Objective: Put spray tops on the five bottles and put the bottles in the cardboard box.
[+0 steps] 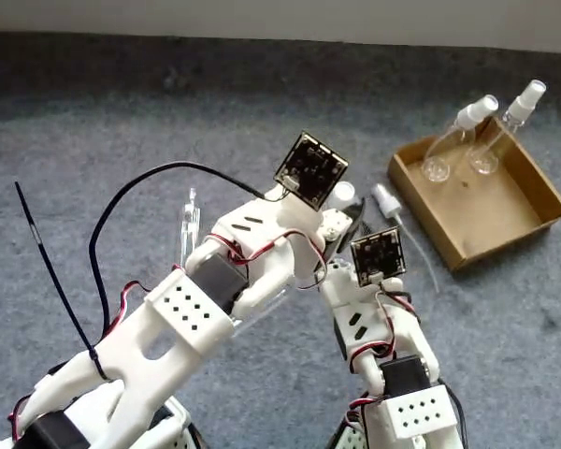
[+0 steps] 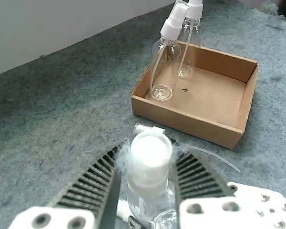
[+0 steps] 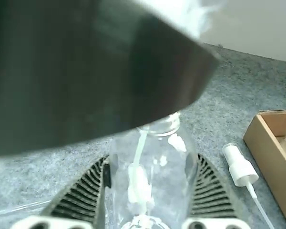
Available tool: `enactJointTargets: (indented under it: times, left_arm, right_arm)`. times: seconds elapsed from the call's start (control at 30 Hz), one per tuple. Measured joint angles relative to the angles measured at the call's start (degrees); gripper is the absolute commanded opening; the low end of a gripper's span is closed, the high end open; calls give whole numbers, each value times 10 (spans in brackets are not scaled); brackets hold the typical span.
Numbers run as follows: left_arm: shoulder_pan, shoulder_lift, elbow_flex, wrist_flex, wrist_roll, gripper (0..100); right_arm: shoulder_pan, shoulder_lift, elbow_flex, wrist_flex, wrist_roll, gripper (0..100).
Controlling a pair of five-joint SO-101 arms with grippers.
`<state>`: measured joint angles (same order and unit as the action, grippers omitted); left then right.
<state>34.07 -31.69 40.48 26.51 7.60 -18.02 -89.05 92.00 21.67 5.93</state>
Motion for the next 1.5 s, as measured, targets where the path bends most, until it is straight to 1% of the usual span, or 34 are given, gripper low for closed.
enactJointTargets:
  times: [0.07,0.23,0.53,0.8,1.0,1.13,1.2,1.3,1.37,1.4,1.5]
  left_arm:
    - [0,0,1,0,5,5]
    - [2,0,3,0,61,5]
    - [5,-1,18,-1,67,8]
    - [6,6,31,-53,67,8]
    - [6,8,33,-65,102,8]
    - [6,8,34,-70,104,9]
    - [6,8,34,-70,105,43]
    - [6,8,35,-70,105,149]
    - [6,8,37,-70,104,203]
    - [6,8,40,-70,104,217]
    - [6,10,61,-69,104,220]
  right_arm:
    - [0,0,0,0,0,100]
    - [0,0,0,0,0,100]
    - [0,0,0,1,0,100]
    - [0,-1,-1,0,0,100]
    - [0,-2,-1,0,0,100]
    - [0,-2,-1,0,0,100]
    - [0,-2,-1,0,0,100]
    - [0,-2,-1,0,0,100]
    - [0,-2,-1,0,0,100]
    - [1,-3,-2,-1,0,100]
    - [1,-8,-3,-1,-1,100]
